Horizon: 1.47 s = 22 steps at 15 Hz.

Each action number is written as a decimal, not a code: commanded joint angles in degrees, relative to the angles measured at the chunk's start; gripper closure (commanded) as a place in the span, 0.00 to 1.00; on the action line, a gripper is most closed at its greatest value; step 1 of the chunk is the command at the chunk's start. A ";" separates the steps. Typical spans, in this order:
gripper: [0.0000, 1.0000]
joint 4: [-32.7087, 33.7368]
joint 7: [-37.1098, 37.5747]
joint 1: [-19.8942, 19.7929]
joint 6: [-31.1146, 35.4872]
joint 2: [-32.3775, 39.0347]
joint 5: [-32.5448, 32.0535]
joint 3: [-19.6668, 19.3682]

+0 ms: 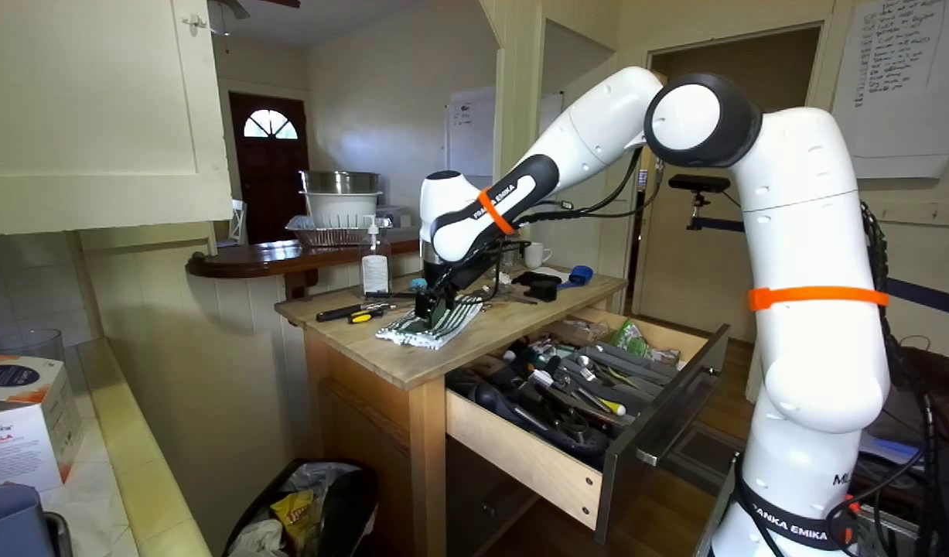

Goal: Unfold the towel once

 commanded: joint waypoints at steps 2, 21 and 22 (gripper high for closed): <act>0.25 1.19 -0.41 0.87 5.61 4.76 1.27 -1.21; 0.59 2.26 0.40 4.01 3.58 4.10 1.78 -1.84; 0.54 2.32 0.58 4.14 3.54 4.08 1.62 -1.92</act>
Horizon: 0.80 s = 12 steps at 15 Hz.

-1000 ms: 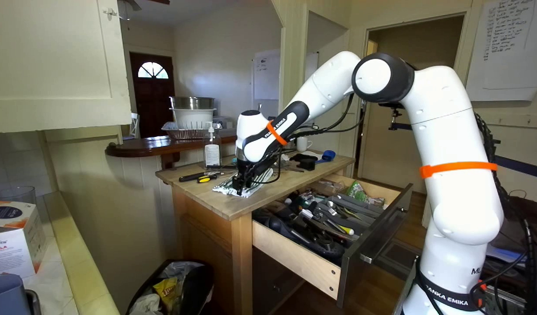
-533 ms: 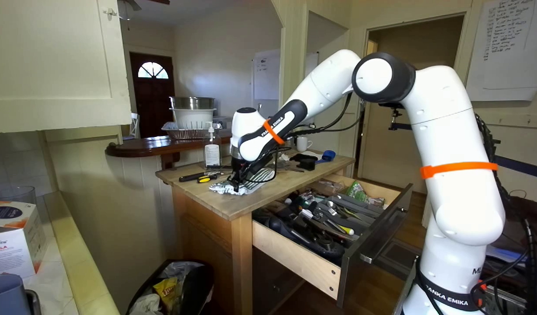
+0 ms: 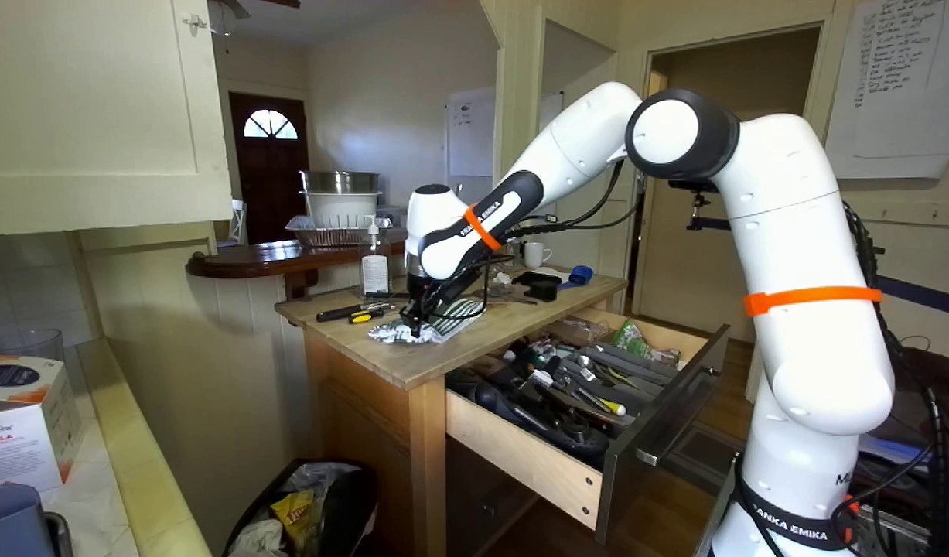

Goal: Unfold the towel once

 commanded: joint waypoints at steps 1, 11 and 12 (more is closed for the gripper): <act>0.51 0.48 0.28 0.56 -2.10 -0.13 1.05 -0.48; 0.79 0.55 1.03 1.11 -2.47 -0.44 0.93 -0.50; 0.74 0.42 0.90 0.98 -2.28 -0.48 1.39 -0.29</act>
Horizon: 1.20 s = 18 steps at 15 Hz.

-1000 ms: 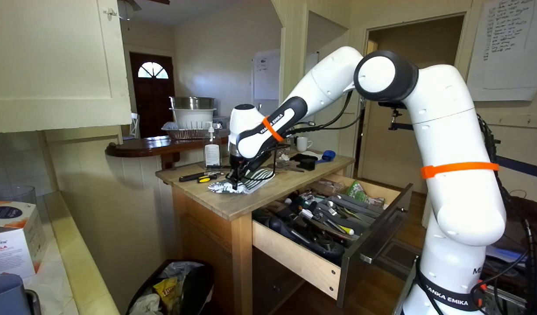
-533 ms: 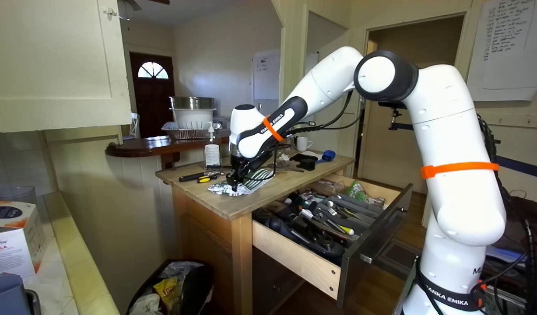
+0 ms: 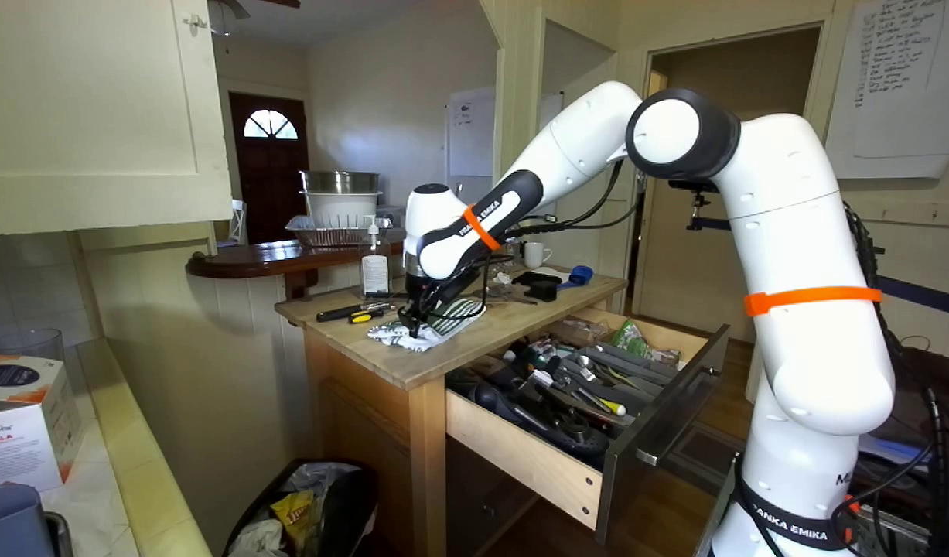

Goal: Unfold the towel once

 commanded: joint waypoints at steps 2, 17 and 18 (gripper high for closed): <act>0.57 0.28 0.65 0.65 -2.37 -0.52 1.18 -0.34; 0.95 -0.07 0.72 0.64 -3.90 -1.01 2.43 -0.07; 0.99 -0.38 -0.28 0.11 -3.80 -1.86 4.04 0.64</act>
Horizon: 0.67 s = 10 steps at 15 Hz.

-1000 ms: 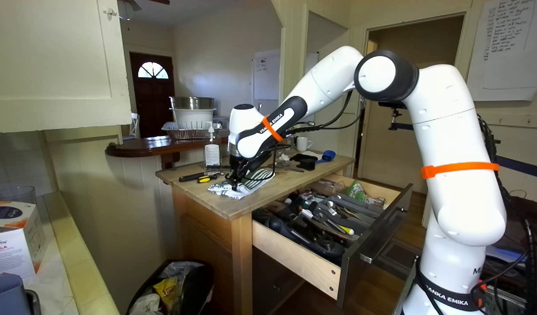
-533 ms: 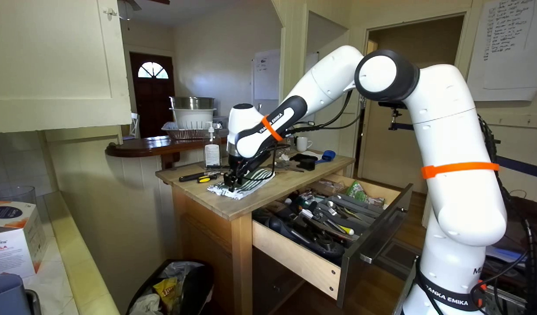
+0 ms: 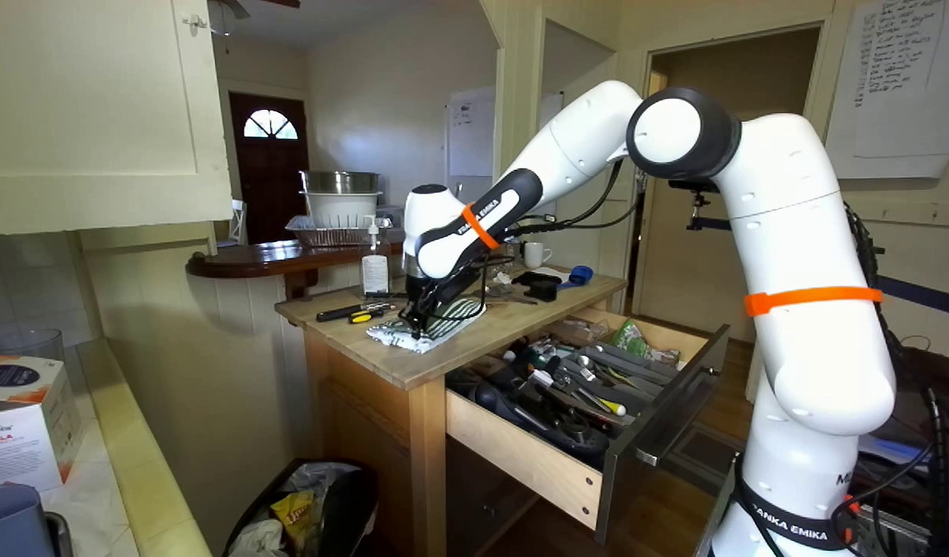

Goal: Unfold the towel once

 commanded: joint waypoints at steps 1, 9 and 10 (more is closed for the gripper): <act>1.00 -0.64 -1.73 -0.89 -1.79 -2.80 4.90 1.32; 0.99 0.12 -6.56 -6.78 -3.44 -17.10 10.39 -2.08; 0.99 0.23 -6.93 -7.99 -4.05 -18.71 10.68 -3.19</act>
